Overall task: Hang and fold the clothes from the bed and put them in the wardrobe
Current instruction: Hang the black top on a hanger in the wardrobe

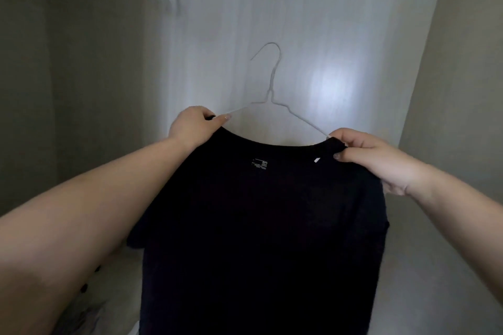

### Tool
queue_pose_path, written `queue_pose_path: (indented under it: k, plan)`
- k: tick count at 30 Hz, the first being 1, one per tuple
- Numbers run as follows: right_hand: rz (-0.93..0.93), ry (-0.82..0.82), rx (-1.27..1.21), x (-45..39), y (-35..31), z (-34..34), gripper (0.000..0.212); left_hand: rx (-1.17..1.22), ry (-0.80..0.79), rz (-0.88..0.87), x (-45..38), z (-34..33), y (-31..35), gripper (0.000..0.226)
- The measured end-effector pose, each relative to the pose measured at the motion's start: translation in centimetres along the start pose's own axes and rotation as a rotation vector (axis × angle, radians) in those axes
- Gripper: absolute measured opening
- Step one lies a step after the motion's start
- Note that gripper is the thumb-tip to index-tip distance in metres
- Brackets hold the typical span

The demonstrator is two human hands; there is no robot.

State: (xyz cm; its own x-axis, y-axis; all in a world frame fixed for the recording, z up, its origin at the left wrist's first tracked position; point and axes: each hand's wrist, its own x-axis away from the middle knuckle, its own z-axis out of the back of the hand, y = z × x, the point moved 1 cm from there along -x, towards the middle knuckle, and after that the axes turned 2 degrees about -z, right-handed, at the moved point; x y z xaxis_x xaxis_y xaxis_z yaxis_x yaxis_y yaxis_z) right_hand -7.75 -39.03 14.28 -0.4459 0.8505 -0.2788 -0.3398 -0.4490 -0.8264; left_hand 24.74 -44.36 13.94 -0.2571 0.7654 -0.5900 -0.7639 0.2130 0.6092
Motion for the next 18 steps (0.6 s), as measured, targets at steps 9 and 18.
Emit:
queue_pose_path:
  k: [9, 18]
  plan:
    - [0.018, 0.341, 0.028, 2.0, -6.1, 6.4, 0.026, 0.486, -0.186, -0.22, 0.2, -5.8, 13.2, 0.062]
    - [0.07, 0.638, 0.266, 4.9, -14.3, 13.4, 0.019, 0.811, -0.355, -0.48, 3.2, -8.3, 27.8, 0.065]
